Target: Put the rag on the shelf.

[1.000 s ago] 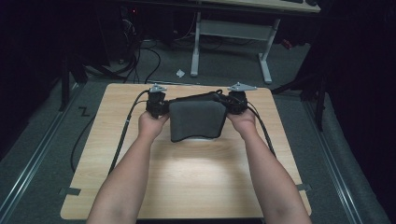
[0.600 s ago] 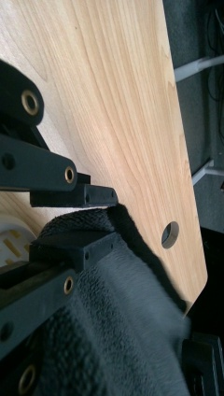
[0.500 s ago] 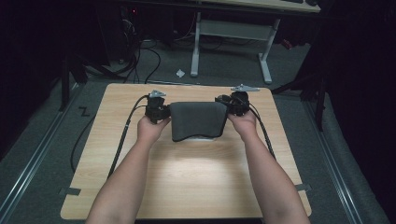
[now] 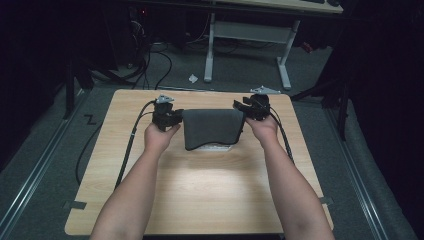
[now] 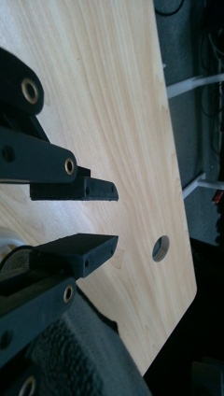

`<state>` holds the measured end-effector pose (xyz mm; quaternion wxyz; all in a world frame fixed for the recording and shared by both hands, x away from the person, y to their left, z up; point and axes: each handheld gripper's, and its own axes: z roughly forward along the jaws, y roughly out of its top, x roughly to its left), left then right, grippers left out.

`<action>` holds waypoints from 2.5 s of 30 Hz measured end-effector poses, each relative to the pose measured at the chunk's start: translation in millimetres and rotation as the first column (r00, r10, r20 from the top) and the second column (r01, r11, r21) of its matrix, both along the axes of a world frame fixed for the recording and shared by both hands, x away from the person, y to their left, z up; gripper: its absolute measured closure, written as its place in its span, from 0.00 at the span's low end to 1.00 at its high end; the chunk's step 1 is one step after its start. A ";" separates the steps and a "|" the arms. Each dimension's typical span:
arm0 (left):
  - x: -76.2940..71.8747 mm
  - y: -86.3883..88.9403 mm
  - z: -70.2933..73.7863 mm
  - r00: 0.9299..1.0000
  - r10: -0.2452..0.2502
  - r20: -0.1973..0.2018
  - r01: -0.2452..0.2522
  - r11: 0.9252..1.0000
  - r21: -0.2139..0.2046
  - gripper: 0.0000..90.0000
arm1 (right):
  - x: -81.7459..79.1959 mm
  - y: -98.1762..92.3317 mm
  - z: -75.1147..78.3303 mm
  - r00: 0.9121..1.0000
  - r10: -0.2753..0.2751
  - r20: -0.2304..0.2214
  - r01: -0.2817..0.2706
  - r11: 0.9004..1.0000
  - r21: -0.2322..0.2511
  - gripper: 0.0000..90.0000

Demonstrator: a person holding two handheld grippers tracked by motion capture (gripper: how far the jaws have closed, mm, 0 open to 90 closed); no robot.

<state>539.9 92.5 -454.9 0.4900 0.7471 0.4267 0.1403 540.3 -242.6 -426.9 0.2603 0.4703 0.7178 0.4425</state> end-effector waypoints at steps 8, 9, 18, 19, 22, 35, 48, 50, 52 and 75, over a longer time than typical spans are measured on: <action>-1.9 8.0 6.3 0.999 0.029 0.017 -0.029 1.000 -0.008 0.80 | -0.9 -7.6 1.3 1.000 -0.023 0.001 0.023 1.000 0.000 0.58; -2.9 8.6 6.9 0.999 0.031 0.021 -0.031 0.999 -0.007 0.80 | -1.4 -8.6 1.4 1.000 -0.024 0.003 0.024 1.000 0.005 0.58; -12.4 21.4 13.8 0.997 0.067 0.043 -0.067 0.998 -0.016 0.77 | -13.6 -16.9 4.2 0.999 -0.038 0.028 0.038 0.999 0.011 0.58; -13.9 22.6 14.7 0.996 0.070 0.049 -0.070 0.997 -0.013 0.77 | -14.9 -17.9 4.7 0.999 -0.038 0.030 0.038 0.999 0.013 0.58; -18.6 27.7 17.8 0.995 0.081 0.063 -0.080 0.997 -0.015 0.75 | -19.9 -19.8 6.5 0.999 -0.038 0.037 0.038 0.999 0.004 0.57; -53.4 56.1 20.2 0.989 0.109 0.103 -0.111 0.994 0.008 0.68 | -55.9 -31.3 9.3 0.997 -0.039 0.063 0.041 0.999 -0.026 0.55; -115.9 62.6 10.9 0.991 0.048 0.124 -0.050 0.999 0.010 0.61 | -126.3 -29.8 2.9 0.997 0.002 0.079 0.009 0.990 -0.138 0.52; -126.8 59.6 6.3 0.992 0.031 0.121 -0.032 0.999 0.006 0.61 | -140.1 -25.9 -0.3 0.995 0.022 0.100 -0.007 0.988 -0.153 0.52; -137.5 55.0 1.0 0.993 0.012 0.115 -0.012 1.000 0.007 0.60 | -150.4 -21.9 -3.1 0.996 0.035 0.084 -0.021 0.988 -0.155 0.52; -221.7 -18.4 -75.2 0.969 -0.243 -0.056 0.247 0.963 0.105 0.54 | -244.6 32.9 -91.4 0.990 0.132 -0.040 -0.137 0.967 -0.213 0.55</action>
